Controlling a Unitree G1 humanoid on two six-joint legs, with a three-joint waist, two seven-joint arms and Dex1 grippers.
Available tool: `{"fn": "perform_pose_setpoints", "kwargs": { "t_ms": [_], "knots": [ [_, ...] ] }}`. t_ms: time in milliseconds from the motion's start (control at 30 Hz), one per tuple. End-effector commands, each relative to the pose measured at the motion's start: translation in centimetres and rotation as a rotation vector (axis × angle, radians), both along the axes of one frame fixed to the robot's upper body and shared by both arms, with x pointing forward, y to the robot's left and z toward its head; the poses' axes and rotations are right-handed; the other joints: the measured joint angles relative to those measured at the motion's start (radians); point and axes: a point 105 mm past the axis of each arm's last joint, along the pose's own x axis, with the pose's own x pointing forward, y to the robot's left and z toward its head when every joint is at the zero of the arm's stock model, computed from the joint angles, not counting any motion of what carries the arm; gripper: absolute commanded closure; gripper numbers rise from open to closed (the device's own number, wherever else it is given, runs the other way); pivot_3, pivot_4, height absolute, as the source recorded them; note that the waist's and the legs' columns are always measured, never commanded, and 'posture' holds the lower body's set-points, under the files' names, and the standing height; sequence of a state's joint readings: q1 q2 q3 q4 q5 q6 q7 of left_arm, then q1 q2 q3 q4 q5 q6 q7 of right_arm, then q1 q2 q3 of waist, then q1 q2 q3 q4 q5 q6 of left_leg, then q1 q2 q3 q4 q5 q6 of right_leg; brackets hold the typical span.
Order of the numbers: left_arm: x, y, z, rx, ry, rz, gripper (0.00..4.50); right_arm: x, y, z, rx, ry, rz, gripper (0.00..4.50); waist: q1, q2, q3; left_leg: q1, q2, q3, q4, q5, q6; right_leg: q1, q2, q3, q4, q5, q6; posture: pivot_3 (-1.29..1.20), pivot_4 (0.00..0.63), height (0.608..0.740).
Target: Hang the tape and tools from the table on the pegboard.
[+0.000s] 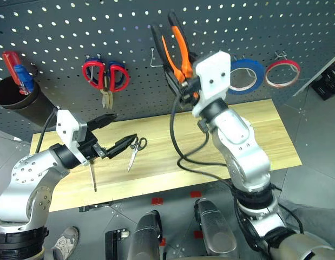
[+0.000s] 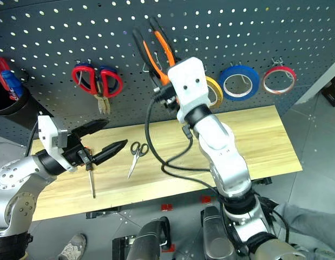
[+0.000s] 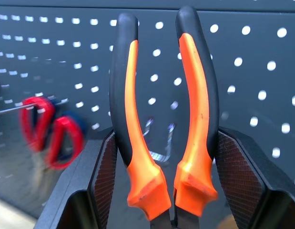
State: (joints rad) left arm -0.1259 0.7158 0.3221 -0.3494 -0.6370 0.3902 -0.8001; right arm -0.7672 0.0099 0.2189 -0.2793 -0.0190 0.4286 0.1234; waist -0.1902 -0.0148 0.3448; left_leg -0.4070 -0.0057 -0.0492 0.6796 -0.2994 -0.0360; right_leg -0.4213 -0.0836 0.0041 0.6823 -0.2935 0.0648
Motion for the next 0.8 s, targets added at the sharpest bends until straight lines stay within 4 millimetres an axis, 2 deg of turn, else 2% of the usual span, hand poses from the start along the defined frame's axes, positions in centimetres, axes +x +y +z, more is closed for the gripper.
{"fn": "perform_pose_setpoints", "kwargs": {
  "t_ms": [33, 200, 400, 633, 800],
  "knots": [
    [-0.2, -0.1, 1.7, -0.02, -0.063, 0.018, 0.0, -0.7, 1.2, 3.7, 0.071, -0.158, 0.037, 1.78, -0.003, 0.0, 0.0, 0.0, 0.0, 0.0, 0.0, 0.0, 0.0, 0.0, 0.0, 0.0, 0.0, 0.0, 0.0, -0.2, 0.352, 0.74],
    [0.1, 0.1, 2.3, -0.037, -0.077, 0.045, 0.0, 0.3, 2.7, 6.0, 0.096, -0.24, 0.053, 1.78, -0.007, 0.0, 0.0, 0.0, 0.001, 0.002, -0.001, 0.0, 0.0, -0.001, 0.0, 0.0, 0.0, 0.0, 0.0, -0.19, 0.35, 0.74],
    [-0.3, 0.2, 2.0, -0.031, -0.066, 0.054, 0.0, 0.2, 4.3, 7.4, 0.136, -0.286, 0.093, 1.78, -0.006, 0.0, 0.0, 0.0, 0.001, 0.002, 0.0, 0.0, 0.0, -0.001, 0.0, 0.001, 0.0, 0.0, 0.0, -0.19, 0.35, 0.74],
    [-0.1, 0.0, 1.8, -0.024, -0.064, 0.055, 0.0, 1.5, 6.5, 6.1, 0.119, -0.292, 0.099, 1.78, -0.004, 0.0, 0.0, 0.0, 0.001, 0.002, 0.0, 0.0, -0.001, -0.001, -0.001, 0.0, 0.0, 0.0, 0.0, -0.16, 0.345, 0.74],
    [0.2, -0.2, 1.8, -0.027, -0.069, 0.057, 0.0, 2.9, 7.1, 4.7, 0.093, -0.292, 0.074, 1.78, -0.004, 0.0, 0.0, 0.0, 0.0, 0.002, 0.0, 0.0, -0.001, -0.001, -0.001, 0.0, 0.0, 0.0, 0.0, -0.16, 0.345, 0.74]
  ]
}}
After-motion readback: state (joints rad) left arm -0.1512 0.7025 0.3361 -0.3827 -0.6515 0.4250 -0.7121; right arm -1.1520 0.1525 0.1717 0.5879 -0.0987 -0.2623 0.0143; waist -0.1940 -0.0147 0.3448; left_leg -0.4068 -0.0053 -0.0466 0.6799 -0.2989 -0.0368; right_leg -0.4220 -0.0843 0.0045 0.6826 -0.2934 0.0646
